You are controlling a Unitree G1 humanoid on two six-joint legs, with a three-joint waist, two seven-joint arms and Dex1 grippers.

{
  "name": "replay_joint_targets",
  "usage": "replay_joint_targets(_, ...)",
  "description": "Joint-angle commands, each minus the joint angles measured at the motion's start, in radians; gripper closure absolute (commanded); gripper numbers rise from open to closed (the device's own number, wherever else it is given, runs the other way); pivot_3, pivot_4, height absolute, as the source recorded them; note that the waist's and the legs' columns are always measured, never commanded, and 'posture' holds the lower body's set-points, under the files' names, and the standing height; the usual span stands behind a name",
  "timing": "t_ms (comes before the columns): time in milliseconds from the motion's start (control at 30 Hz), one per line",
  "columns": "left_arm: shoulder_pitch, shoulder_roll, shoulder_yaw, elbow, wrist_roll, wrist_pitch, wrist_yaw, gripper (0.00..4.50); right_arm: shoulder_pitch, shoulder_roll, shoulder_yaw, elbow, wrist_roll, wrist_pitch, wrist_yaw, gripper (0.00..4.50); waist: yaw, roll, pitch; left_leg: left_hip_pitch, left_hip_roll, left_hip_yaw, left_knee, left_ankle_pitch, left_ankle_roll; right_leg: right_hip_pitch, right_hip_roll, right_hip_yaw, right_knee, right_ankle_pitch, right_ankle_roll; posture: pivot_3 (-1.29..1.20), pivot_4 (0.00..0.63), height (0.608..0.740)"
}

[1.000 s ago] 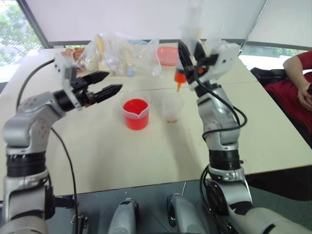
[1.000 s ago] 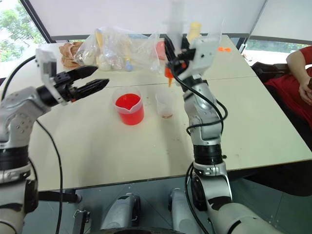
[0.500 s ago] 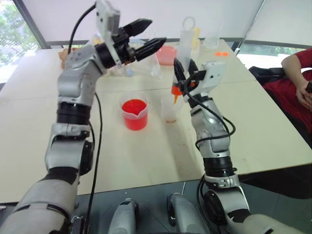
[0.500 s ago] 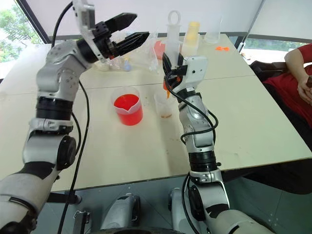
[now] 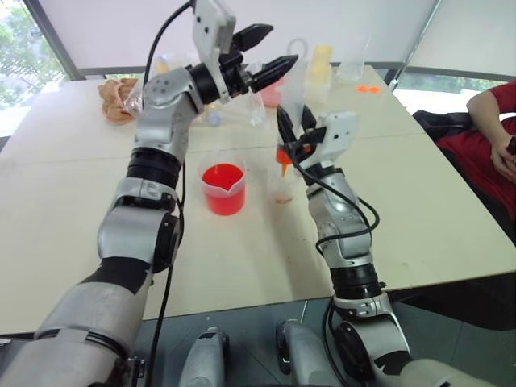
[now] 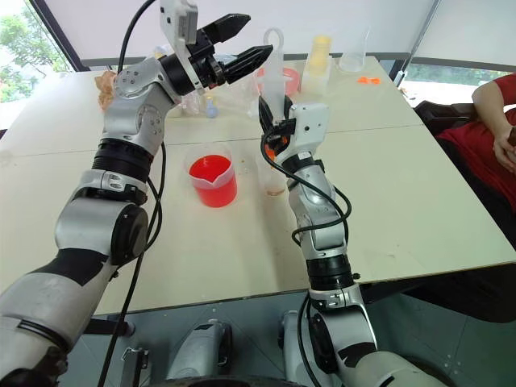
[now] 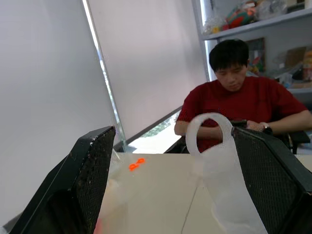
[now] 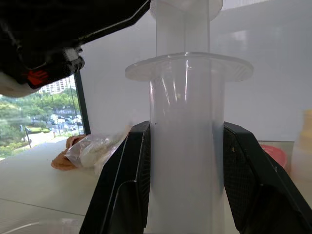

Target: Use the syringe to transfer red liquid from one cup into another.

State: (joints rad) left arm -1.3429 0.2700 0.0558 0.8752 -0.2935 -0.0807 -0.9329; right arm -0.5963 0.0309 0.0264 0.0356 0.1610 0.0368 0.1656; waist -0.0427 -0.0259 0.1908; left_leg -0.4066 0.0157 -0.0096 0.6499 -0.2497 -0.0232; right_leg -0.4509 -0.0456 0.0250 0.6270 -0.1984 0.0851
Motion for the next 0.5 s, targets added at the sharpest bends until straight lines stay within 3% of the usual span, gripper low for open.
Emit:
replay_joint_targets(33, -0.051, 0.001, 0.018, 0.014, 0.018, -0.048, 0.022, 0.52, -0.009, 0.009, 0.007, -0.028, -0.005, -0.036, 0.003, 3.05, 0.000, 0.000, 0.000, 0.000, 0.000, 0.000, 0.000, 0.000, 0.000, 0.000, 0.000, 0.000, 0.000, 0.000, 0.000, 0.00, 0.150, 0.740)
replay_joint_targets(167, -0.065, 0.004, 0.011, 0.053, 0.045, -0.076, 0.034, 0.52, -0.006, 0.010, 0.012, -0.026, -0.009, -0.040, 0.004, 3.05, 0.000, 0.000, 0.000, 0.000, 0.000, 0.000, 0.000, 0.000, 0.000, 0.000, 0.000, 0.000, 0.000, 0.000, 0.000, 0.00, 0.150, 0.740)
replay_joint_targets(267, -0.060, -0.004, -0.030, 0.067, 0.102, -0.118, 0.034, 1.31, -0.003, -0.001, 0.025, -0.026, -0.032, -0.057, 0.009, 3.05, 0.000, 0.000, 0.000, 0.000, 0.000, 0.000, 0.000, 0.000, 0.000, 0.000, 0.000, 0.000, 0.000, 0.000, 0.000, 0.00, 0.150, 0.740)
replay_joint_targets(500, -0.061, -0.018, -0.050, 0.072, 0.136, -0.156, -0.006, 4.45, 0.000, -0.003, 0.031, -0.020, -0.051, -0.073, 0.011, 3.05, 0.001, 0.000, 0.000, 0.000, 0.000, 0.000, 0.000, 0.000, 0.000, 0.000, 0.000, 0.000, 0.000, 0.000, 0.000, 0.00, 0.150, 0.740)
